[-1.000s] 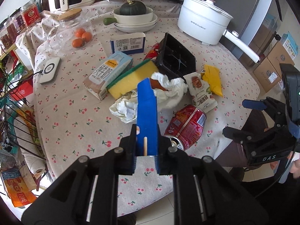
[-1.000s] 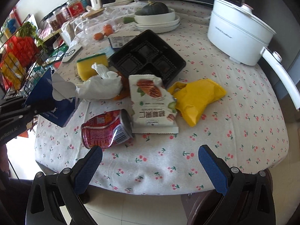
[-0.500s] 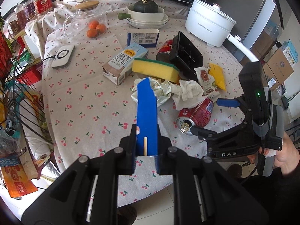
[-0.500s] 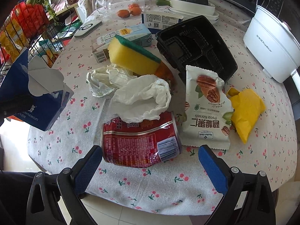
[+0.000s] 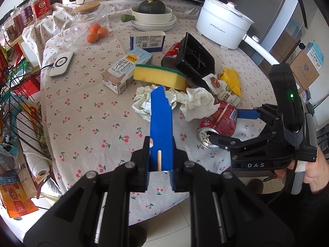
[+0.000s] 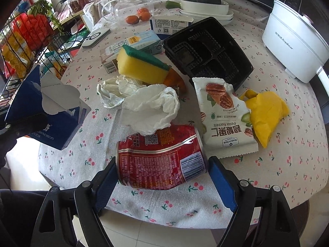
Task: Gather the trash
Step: 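Carry the blue box with the left tool while the right tool carries the red can over the bin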
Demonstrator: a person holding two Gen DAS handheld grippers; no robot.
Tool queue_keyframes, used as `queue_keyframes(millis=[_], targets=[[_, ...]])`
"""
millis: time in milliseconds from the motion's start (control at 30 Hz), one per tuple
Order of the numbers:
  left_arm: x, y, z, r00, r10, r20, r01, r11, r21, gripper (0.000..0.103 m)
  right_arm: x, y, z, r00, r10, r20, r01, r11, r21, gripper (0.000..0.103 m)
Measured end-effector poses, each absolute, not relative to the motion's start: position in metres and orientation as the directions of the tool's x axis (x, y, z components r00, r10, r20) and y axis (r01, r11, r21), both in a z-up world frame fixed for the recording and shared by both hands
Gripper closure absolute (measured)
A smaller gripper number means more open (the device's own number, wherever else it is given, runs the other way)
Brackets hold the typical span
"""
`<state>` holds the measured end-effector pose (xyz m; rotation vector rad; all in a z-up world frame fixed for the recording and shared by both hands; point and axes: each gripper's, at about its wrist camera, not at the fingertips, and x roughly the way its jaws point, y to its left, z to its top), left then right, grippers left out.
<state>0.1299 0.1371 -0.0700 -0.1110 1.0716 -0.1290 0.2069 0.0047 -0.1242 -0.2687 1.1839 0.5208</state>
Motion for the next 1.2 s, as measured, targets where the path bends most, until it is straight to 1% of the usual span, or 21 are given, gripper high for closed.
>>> queue_keyframes(millis=[233, 467, 700, 1033, 1200], targets=[[0.133, 0.11, -0.063, 0.481, -0.194, -0.855, 0.099, 0.981, -0.168, 0.087, 0.196, -0.038, -0.097, 0.318, 0.273, -0.908, -0.478, 0.873, 0.095, 0.017], [0.139, 0.064, -0.055, 0.49, -0.246, -0.836, 0.177, 0.968, -0.18, 0.087, 0.189, -0.098, -0.079, 0.379, 0.262, -0.887, -0.386, 0.916, 0.106, 0.017], [0.139, 0.003, -0.043, 0.496, -0.343, -0.798, 0.3, 0.93, -0.213, 0.087, 0.17, -0.175, -0.067, 0.426, 0.222, -0.877, -0.265, 0.958, 0.114, 0.017], [0.139, -0.103, -0.059, 0.383, -0.486, -0.785, 0.49, 0.828, -0.273, 0.087, 0.126, -0.288, -0.069, 0.457, 0.115, -0.882, -0.045, 0.993, 0.107, 0.017], [0.14, -0.14, -0.074, 0.311, -0.54, -0.782, 0.541, 0.777, -0.321, 0.087, 0.107, -0.331, -0.078, 0.446, 0.078, -0.892, 0.033, 0.994, 0.103, 0.017]])
